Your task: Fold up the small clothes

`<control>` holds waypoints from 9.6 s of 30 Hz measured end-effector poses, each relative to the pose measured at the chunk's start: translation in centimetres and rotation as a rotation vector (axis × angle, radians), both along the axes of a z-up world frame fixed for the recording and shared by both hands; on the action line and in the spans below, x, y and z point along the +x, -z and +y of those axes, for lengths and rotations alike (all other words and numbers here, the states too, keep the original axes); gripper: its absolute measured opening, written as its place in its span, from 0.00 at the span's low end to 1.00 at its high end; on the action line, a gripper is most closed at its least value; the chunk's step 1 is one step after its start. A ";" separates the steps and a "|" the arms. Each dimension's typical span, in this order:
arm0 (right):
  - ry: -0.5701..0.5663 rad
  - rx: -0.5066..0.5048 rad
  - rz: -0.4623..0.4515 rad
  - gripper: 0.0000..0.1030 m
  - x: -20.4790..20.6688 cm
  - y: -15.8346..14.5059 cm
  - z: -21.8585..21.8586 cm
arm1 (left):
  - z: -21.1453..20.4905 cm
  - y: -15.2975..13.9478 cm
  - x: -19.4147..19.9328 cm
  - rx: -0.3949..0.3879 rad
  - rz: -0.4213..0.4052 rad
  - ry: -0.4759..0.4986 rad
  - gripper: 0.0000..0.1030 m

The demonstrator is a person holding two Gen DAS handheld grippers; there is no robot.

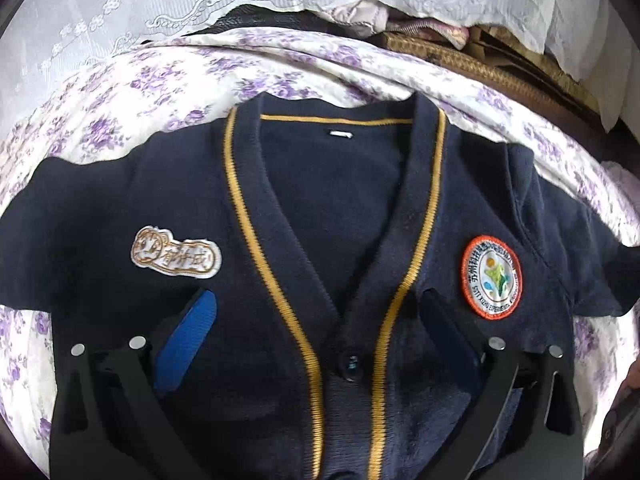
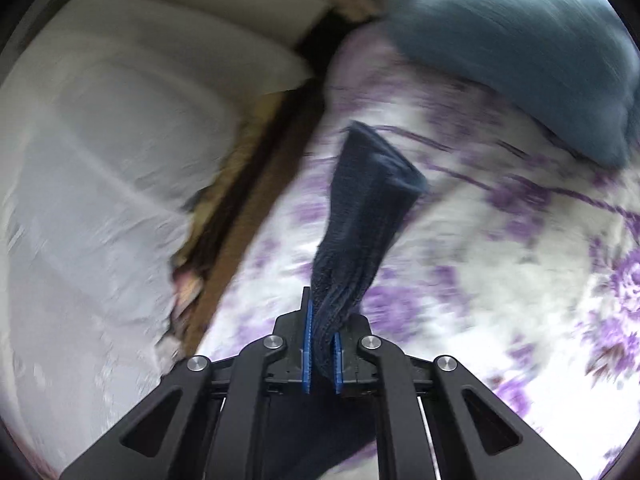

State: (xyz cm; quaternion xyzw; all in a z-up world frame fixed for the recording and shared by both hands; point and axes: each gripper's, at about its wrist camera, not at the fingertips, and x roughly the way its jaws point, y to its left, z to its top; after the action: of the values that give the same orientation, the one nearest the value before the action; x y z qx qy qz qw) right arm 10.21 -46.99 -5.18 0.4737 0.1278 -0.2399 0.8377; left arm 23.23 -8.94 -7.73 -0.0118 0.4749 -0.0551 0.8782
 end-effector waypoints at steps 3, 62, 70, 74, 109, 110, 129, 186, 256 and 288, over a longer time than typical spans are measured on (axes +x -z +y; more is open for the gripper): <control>-0.084 -0.040 -0.023 0.08 0.3 -1.6 1.8 | 0.8 -0.2 0.5 -0.032 0.000 -0.014 0.96; -0.901 -0.244 -0.062 0.55 6.5 -6.0 22.2 | 2.6 -0.9 0.5 -0.113 -0.006 -0.032 0.96; -0.695 -0.117 0.005 0.55 6.6 -4.6 15.1 | 4.9 -1.2 0.5 -0.312 0.022 -0.077 0.96; -0.672 -0.076 0.011 0.55 6.5 -4.0 13.7 | 4.6 -1.2 0.3 -0.302 0.026 -0.077 0.96; -0.665 -0.088 0.042 0.55 6.5 -4.2 14.0 | 6.7 -3.9 -2.0 -0.534 0.052 -0.082 0.95; -0.665 -0.086 0.040 0.55 6.4 -4.2 14.0 | 6.9 -4.5 -2.3 -0.548 0.026 -0.075 0.95; -0.635 -0.037 -0.011 0.55 5.8 -4.9 11.6 | 8.4 0.3 -0.9 -0.728 0.190 0.005 0.66; -0.813 -0.285 0.314 0.35 9.8 -1.4 17.6 | 7.8 -1.1 0.3 -0.225 -0.020 -0.058 0.67; -0.744 -0.171 0.220 0.87 0.2 1.9 16.9 | 24.4 -7.5 -3.1 -0.517 -0.157 -0.280 0.09; -0.762 -0.176 0.218 0.93 0.8 2.3 17.2 | 1.1 -2.5 -2.8 -0.048 -0.134 0.097 0.82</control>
State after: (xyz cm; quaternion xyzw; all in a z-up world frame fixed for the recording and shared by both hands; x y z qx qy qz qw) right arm 11.03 -29.80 -7.45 0.2907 0.3614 0.0287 0.8855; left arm 20.43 -7.86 -5.22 -0.0061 0.4138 -0.1099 0.9037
